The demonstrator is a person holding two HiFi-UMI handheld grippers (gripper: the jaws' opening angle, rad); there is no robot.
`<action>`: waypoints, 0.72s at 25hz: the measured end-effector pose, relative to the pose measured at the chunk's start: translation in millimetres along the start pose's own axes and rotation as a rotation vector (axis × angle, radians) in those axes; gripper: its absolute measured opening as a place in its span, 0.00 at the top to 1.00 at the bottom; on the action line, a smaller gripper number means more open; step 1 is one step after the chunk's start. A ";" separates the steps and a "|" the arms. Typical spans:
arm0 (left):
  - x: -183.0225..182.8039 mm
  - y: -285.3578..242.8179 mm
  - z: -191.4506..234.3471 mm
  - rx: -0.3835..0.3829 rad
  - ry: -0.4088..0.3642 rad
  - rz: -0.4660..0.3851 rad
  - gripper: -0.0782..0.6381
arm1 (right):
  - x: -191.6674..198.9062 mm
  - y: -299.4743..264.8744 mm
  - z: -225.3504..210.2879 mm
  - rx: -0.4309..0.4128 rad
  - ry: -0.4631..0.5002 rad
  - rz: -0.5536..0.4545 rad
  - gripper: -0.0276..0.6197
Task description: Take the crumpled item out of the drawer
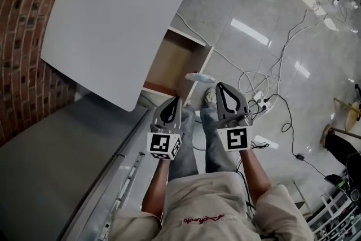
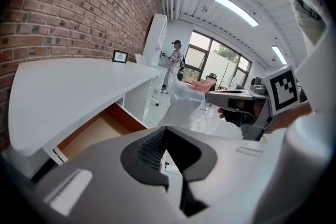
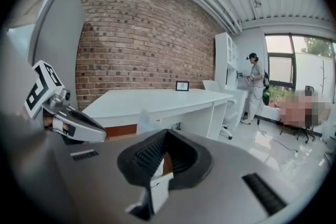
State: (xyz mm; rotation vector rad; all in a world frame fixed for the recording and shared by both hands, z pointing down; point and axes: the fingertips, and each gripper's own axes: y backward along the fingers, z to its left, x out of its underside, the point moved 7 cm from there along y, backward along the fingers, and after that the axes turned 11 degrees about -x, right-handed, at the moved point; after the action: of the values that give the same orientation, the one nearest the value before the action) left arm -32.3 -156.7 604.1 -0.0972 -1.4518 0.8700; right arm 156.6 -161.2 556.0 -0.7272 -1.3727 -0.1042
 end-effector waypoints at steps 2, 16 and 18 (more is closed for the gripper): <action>-16.3 4.7 -4.2 0.003 -0.011 -0.019 0.88 | -16.6 6.8 -3.8 0.011 0.006 -0.024 0.94; -135.0 46.0 -2.4 0.016 -0.053 -0.225 0.88 | -131.8 48.7 -8.8 0.119 0.075 -0.156 0.94; -148.5 58.4 -3.2 0.016 -0.058 -0.238 0.88 | -145.8 59.3 -5.9 0.137 0.060 -0.173 0.94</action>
State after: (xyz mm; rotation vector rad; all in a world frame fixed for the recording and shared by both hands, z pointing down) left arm -38.1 -198.3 450.1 0.1121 -1.4753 0.6939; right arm 156.3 -167.5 398.7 -0.4873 -1.3698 -0.1657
